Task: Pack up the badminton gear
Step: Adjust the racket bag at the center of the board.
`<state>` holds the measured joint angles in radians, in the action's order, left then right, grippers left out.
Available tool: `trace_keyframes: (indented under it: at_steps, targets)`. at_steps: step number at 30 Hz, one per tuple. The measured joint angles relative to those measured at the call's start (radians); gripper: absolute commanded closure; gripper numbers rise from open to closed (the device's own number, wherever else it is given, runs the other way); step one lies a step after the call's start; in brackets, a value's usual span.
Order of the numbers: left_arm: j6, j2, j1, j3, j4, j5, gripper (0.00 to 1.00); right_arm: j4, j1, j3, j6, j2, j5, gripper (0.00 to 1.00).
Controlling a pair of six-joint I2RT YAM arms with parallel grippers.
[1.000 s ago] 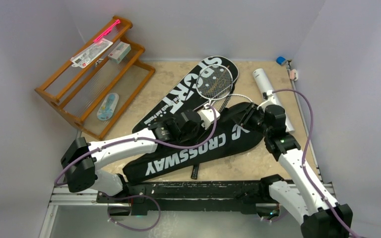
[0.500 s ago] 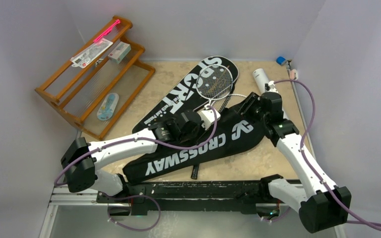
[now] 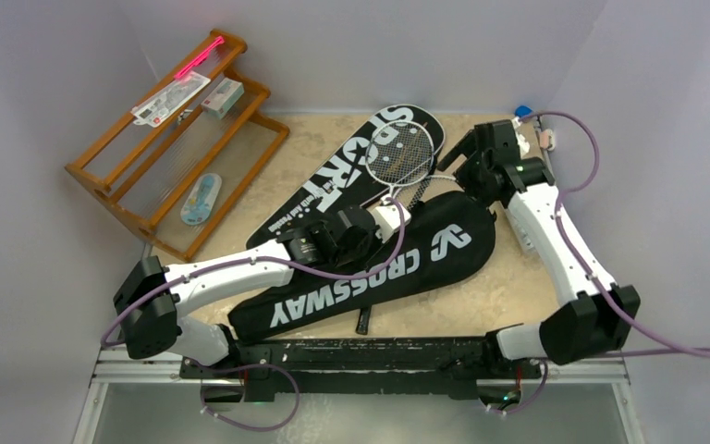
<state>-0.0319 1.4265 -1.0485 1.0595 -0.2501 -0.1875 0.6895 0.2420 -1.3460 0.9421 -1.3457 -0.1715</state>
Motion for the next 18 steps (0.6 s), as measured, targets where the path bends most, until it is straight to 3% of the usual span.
trace_keyframes:
  at_steps: [9,18]
  targets:
    - [0.0,-0.014,0.0,0.0,-0.009,0.0,1.0,0.167,0.0,-0.071,0.099,-0.116,-0.097,0.01]
    - [0.001,-0.024,-0.002,0.0,-0.019,0.002,1.0,0.263,0.0,-0.244,0.159,-0.36,-0.137,0.04]
